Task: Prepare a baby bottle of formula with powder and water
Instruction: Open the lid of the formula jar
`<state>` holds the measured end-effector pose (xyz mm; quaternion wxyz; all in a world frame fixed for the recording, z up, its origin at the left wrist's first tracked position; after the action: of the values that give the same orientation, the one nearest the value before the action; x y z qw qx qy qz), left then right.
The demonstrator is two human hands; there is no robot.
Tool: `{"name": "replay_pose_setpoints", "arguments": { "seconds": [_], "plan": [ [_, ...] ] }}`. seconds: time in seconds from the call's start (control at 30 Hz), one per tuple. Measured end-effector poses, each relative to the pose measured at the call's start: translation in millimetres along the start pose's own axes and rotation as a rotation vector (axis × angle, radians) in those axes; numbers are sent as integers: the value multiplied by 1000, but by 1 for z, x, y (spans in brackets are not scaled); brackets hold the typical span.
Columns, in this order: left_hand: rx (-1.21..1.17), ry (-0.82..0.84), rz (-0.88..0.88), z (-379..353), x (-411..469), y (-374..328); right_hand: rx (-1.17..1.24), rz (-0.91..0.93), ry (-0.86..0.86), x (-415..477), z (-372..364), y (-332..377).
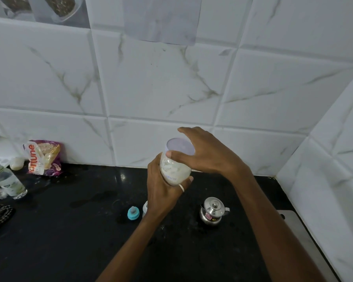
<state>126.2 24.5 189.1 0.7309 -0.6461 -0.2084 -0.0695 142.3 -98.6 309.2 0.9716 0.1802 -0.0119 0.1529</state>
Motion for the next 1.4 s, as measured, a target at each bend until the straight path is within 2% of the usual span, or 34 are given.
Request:
{"name": "replay_pose_setpoints", "arguments": {
  "seconds": [0.07,0.13,0.27,0.4,0.6,0.77,0.93,1.2,1.3,1.4],
  "plan": [
    [-25,-21,-1,1,-5,-3,-148,-48,-29,-1,-3,1],
    [-40,-7,11,-1,-8,0,-163,-29,-42,-1,-8,5],
    [-6,47,37,-5,-5,9,78,62,-30,-3,-7,2],
    [-89,55,75,-5,-8,22,249,59,-124,-11,3,-14],
    [-67,16,92,0,-16,33,358,-73,-306,-33,-11,-55],
    [-16,23,54,3,-21,33,441,-277,-413,-74,-54,-104],
    [26,59,76,-3,-33,42,385,-390,-340,-107,-127,-138],
    [20,141,242,-24,-71,78,223,-499,-126,-129,-229,-170],
    [50,146,270,-24,-87,94,228,-519,-36,-141,-260,-177],
    [56,161,299,-23,-101,108,132,-514,66,-150,-286,-182]
  ]
}}
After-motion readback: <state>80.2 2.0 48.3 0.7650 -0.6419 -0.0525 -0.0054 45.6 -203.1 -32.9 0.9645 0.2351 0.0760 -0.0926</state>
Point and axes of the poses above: each hand's wrist, its own x-axis towards the middle knuckle, its own z-axis out of the back of the hand, y = z × x, the point moved 9 cm from there along x, towards the middle knuckle, and after that the axes turned 4 degrees about -x, right-handed, at the moved point
